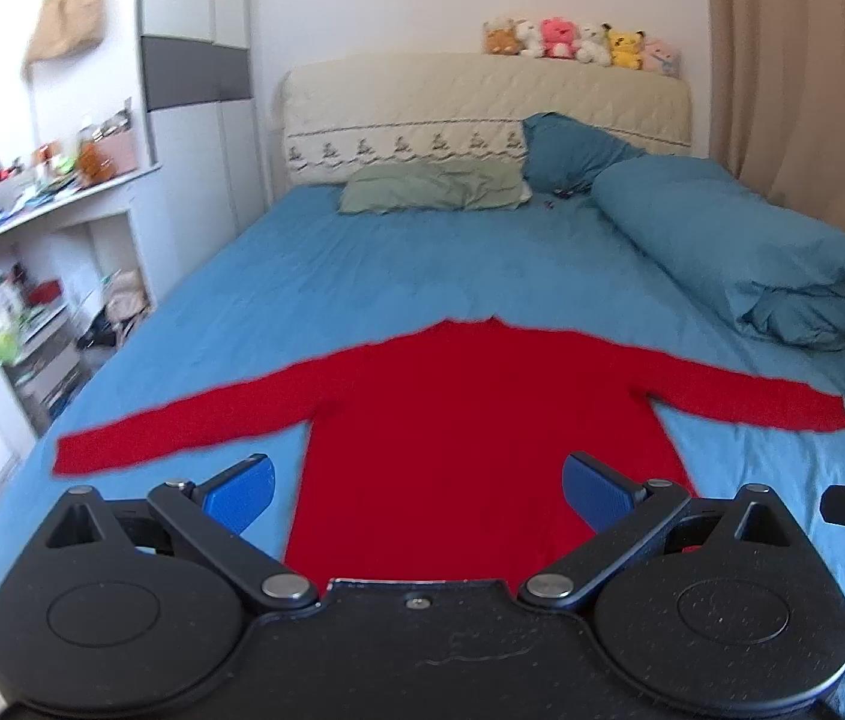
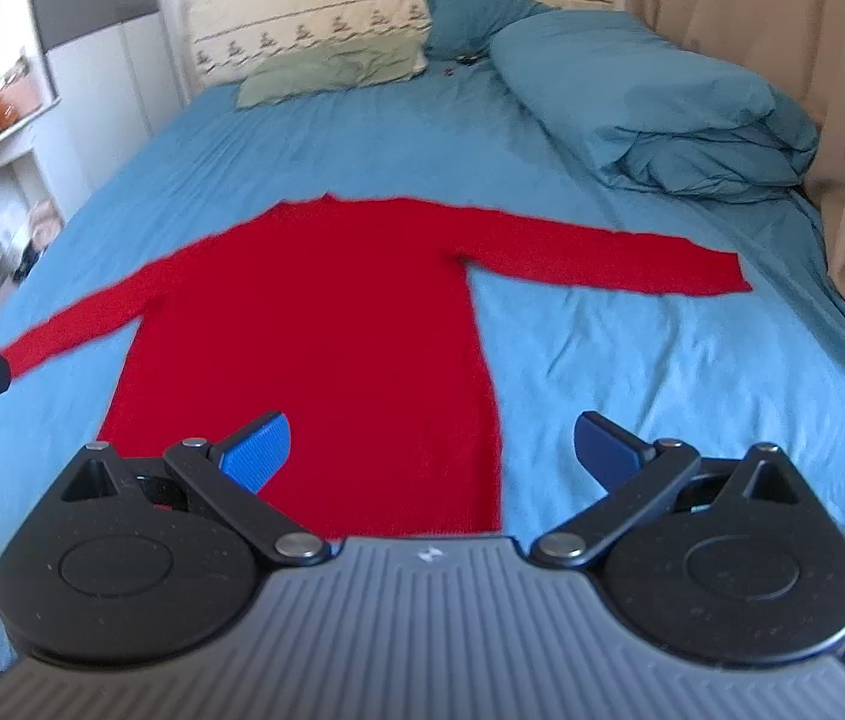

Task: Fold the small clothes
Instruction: 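Lower the right gripper onto the red sweater sleeve and close it, then fold the held sleeve across the sweater body with the right gripper, release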

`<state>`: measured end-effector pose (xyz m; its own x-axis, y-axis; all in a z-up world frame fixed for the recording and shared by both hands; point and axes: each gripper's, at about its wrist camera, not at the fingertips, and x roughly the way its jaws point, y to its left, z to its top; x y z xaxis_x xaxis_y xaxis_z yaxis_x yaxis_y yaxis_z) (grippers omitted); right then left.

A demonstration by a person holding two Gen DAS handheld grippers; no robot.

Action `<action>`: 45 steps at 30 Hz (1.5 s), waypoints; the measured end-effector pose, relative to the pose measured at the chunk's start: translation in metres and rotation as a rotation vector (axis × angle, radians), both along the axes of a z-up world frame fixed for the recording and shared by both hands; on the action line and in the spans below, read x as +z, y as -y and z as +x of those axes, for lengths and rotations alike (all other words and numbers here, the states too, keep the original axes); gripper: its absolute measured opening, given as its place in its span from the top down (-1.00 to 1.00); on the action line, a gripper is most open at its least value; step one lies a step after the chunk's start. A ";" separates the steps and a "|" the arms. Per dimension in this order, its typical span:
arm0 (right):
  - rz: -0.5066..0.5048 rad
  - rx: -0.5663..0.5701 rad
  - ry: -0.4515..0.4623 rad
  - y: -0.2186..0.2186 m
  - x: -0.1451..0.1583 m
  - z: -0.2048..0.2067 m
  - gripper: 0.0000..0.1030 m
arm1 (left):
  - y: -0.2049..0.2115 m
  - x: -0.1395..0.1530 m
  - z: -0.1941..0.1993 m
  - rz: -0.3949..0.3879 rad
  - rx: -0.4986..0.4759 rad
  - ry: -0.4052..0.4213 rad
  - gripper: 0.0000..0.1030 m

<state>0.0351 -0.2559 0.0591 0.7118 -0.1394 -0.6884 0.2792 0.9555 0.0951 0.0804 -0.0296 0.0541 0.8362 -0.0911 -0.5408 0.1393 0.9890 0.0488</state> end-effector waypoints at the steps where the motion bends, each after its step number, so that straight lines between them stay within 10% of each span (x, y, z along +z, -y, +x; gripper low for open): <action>1: 0.013 -0.012 0.002 0.008 0.002 0.009 -1.00 | 0.006 0.003 0.013 0.002 -0.007 0.001 -1.00; 14: 0.023 -0.240 -0.061 0.131 -0.049 0.165 -1.00 | 0.099 -0.023 0.213 -0.014 -0.157 -0.095 -1.00; 27: 0.175 -0.503 -0.051 0.254 -0.209 0.243 -0.97 | 0.202 -0.171 0.368 0.056 -0.238 -0.339 -1.00; 35: 0.311 -0.633 0.079 0.307 -0.248 0.240 -0.40 | 0.211 -0.235 0.398 0.079 -0.216 -0.421 -1.00; 39: 0.319 -0.672 0.086 0.325 -0.255 0.249 0.35 | 0.211 -0.237 0.398 0.091 -0.216 -0.390 -1.00; 45: 0.259 -0.641 0.081 0.324 -0.240 0.262 0.58 | 0.210 -0.235 0.410 0.057 -0.215 -0.430 -1.00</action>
